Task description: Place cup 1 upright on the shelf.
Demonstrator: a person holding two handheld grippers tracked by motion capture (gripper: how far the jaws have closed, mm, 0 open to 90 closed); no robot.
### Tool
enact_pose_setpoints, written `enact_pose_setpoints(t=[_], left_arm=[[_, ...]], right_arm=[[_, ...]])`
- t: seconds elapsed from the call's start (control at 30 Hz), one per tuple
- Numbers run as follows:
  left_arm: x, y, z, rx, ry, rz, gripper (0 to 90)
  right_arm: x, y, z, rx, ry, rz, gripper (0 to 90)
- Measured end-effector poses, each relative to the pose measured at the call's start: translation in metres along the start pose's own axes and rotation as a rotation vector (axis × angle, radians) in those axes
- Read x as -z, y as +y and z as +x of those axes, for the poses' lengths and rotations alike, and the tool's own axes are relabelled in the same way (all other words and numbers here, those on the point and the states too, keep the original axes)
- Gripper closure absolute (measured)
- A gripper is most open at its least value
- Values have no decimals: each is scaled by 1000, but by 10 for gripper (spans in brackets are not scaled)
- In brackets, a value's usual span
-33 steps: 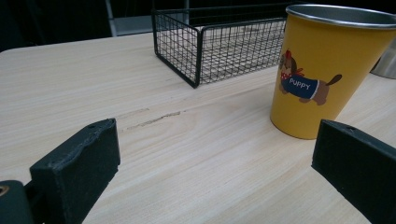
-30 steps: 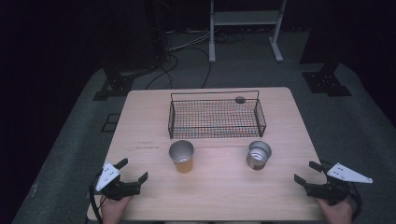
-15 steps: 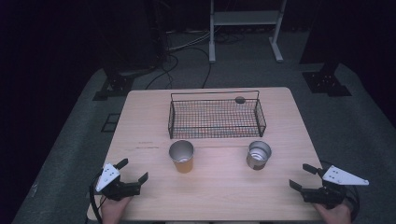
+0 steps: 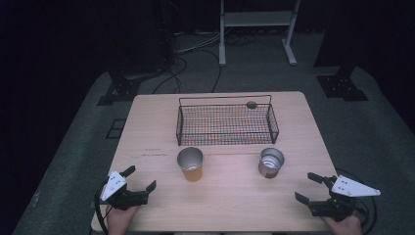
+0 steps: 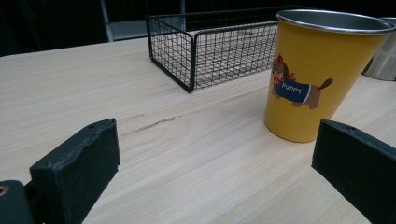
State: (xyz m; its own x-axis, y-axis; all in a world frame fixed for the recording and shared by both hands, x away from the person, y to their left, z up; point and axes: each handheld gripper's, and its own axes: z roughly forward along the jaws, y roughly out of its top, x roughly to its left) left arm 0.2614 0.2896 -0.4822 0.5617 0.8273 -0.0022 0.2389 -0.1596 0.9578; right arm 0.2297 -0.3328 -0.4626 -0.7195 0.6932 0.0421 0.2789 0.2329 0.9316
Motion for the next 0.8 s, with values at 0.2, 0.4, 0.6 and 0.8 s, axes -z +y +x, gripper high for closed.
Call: enact_pose_setpoints(t=[0.2, 0.4, 0.6, 0.8], left_arm=[[1, 0, 1, 1, 4, -7, 0], [2, 1, 2, -4, 6, -11, 0], [3, 1, 2, 2, 7, -16, 0], [2, 1, 1, -5, 4, -14, 0]], right_arm=[[-11, 7, 2, 1, 21, 0, 136], [-27, 12, 2, 1, 39, 19, 136], [-42, 11, -2, -14, 29, 37, 136], [-56, 12, -9, -23, -2, 54, 136]])
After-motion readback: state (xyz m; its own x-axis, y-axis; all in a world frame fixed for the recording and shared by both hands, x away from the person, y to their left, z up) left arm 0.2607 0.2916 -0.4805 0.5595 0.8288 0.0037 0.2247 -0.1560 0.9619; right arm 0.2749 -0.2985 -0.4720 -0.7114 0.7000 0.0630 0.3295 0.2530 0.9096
